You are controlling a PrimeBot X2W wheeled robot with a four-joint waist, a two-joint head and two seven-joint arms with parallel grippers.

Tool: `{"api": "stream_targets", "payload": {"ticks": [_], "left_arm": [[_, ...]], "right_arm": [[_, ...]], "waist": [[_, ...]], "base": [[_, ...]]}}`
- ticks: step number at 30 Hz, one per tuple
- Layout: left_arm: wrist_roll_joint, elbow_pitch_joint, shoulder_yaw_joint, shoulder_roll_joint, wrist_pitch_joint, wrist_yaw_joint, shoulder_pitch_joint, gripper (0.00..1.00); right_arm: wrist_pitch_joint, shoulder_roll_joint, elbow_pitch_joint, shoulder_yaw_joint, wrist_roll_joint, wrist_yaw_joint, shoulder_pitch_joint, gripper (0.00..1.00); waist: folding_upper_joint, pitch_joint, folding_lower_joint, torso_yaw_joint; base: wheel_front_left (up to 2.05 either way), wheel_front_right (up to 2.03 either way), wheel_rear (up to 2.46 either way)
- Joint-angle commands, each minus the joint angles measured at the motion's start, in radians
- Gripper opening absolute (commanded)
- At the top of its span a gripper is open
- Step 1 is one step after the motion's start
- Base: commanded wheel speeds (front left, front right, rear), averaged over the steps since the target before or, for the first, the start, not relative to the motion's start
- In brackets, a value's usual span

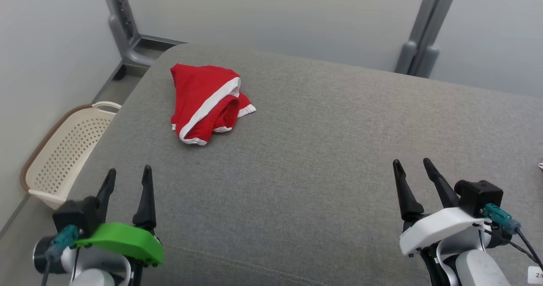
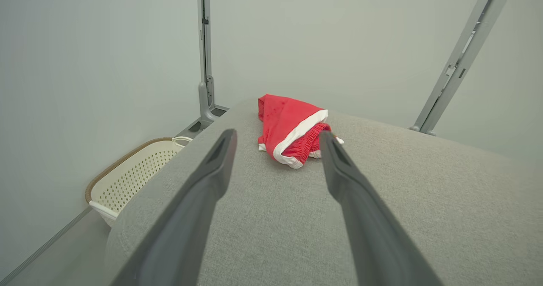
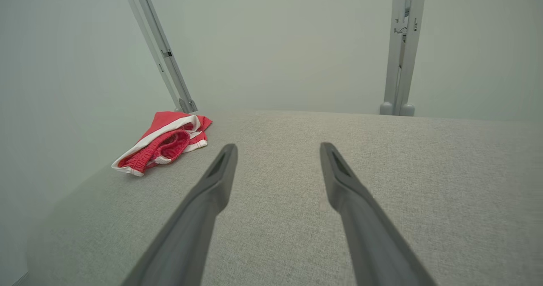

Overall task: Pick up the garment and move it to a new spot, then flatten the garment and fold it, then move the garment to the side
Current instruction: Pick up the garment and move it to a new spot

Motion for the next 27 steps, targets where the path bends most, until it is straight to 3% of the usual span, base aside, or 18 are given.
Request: {"api": "stream_targets", "payload": {"ticks": [1, 14, 22, 27], "left_arm": [[-0.01, 0.009, 0.006, 0.003, 0.011, -0.012, -0.034, 1.0], [-0.106, 0.212, 0.076, 0.062, 0.177, -0.108, -0.335, 1.0], [-0.134, 0.348, 0.102, 0.093, 0.231, -0.134, -0.439, 1.0], [-0.144, 0.39, 0.112, 0.114, 0.244, -0.14, -0.452, 1.0]], "right_arm": [[0.003, -0.004, -0.01, -0.005, -0.007, -0.001, -0.011, 1.0], [0.009, -0.007, -0.077, -0.028, -0.031, -0.001, -0.121, 1.0], [-0.024, -0.019, -0.063, -0.012, -0.014, -0.001, -0.23, 1.0], [-0.044, -0.026, -0.054, -0.005, -0.007, -0.001, -0.274, 1.0]], "waist": [[0.0, 0.028, 0.0, -0.056], [0.0, 0.235, 0.0, -0.262], [0.0, 0.394, 0.0, -0.369], [0.0, 0.459, 0.0, -0.398]], "base": [[0.0, 0.0, 0.0], [0.0, 0.0, 0.0], [0.0, 0.0, 0.0], [0.0, 0.0, 0.0]]}}
